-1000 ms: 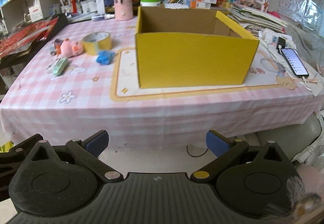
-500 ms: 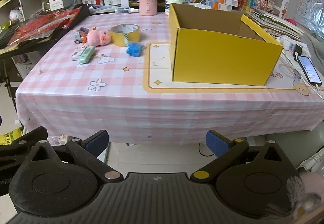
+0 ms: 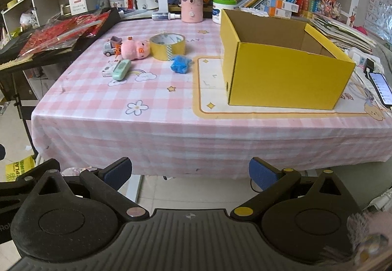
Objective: Organize objects
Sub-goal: 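Withdraw both tools from the box back toward the table objects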
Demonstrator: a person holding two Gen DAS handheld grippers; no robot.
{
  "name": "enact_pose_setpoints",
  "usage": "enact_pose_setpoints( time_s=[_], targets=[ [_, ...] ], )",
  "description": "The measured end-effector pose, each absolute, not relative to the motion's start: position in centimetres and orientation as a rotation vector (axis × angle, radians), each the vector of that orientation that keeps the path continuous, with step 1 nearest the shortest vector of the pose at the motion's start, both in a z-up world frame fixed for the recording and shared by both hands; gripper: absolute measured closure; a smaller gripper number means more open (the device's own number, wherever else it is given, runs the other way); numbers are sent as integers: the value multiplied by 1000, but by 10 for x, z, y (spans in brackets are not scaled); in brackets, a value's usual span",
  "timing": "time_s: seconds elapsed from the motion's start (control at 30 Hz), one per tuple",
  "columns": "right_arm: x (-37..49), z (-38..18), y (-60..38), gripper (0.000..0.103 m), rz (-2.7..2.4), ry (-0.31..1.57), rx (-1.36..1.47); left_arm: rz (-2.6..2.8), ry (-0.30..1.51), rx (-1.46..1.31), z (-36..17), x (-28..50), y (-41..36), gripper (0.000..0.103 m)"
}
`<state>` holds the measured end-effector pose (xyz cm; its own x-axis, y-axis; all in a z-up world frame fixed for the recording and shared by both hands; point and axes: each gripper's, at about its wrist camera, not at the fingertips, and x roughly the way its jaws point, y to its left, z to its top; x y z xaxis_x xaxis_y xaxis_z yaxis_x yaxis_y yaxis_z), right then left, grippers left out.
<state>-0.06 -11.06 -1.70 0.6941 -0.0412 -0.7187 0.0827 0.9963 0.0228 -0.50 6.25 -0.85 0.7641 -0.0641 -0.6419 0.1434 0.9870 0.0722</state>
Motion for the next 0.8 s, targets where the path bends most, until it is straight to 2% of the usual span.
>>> enact_pose_setpoints(
  time_s=[0.67,0.8],
  targets=[
    [25,-23,-100,3,-29,819,47,-105,713,92,-14,18,74,7],
    [40,-25,-97,7,-1,829,49,-97,716,92,-15,30,76,7]
  ],
)
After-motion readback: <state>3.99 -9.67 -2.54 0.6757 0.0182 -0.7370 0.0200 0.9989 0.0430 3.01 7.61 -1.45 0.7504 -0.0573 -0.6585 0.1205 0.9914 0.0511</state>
